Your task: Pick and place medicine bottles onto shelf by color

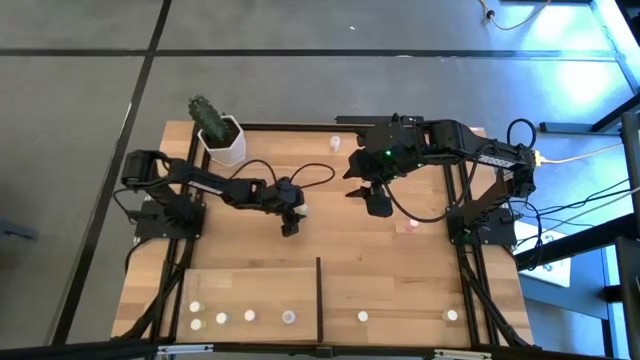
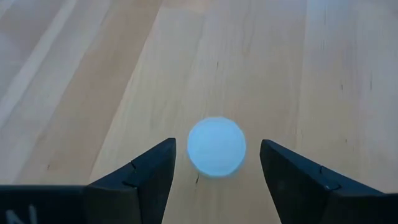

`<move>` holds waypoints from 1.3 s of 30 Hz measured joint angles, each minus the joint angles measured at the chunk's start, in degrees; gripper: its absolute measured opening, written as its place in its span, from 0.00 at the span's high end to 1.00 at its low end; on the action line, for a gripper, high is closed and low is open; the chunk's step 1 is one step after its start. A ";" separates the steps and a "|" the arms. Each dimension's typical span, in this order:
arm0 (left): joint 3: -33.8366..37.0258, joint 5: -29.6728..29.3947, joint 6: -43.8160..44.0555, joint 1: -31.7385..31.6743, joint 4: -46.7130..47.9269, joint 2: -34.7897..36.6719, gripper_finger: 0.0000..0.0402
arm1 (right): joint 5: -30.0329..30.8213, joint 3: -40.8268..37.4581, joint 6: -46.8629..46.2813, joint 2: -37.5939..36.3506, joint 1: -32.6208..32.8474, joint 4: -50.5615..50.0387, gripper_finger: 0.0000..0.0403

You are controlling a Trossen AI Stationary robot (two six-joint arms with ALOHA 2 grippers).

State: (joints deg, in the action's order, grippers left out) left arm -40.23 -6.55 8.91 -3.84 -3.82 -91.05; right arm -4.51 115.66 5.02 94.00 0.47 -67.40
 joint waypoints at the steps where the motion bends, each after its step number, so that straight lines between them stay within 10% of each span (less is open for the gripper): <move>1: 0.00 0.01 0.00 0.00 -0.39 -0.15 0.43 | 0.00 0.00 0.00 0.00 0.00 0.00 0.46; 23: 0.00 -2.99 -0.02 0.28 -3.01 -0.06 0.48 | 0.00 0.00 0.00 0.00 0.00 0.02 0.46; 39: 0.00 -2.78 0.09 0.28 -1.97 -0.01 0.71 | 0.00 0.00 0.00 0.00 0.00 0.04 0.46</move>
State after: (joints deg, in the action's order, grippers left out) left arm -40.23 -9.32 8.99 -3.55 -5.79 -91.06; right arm -4.51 115.66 5.02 94.00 0.47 -67.35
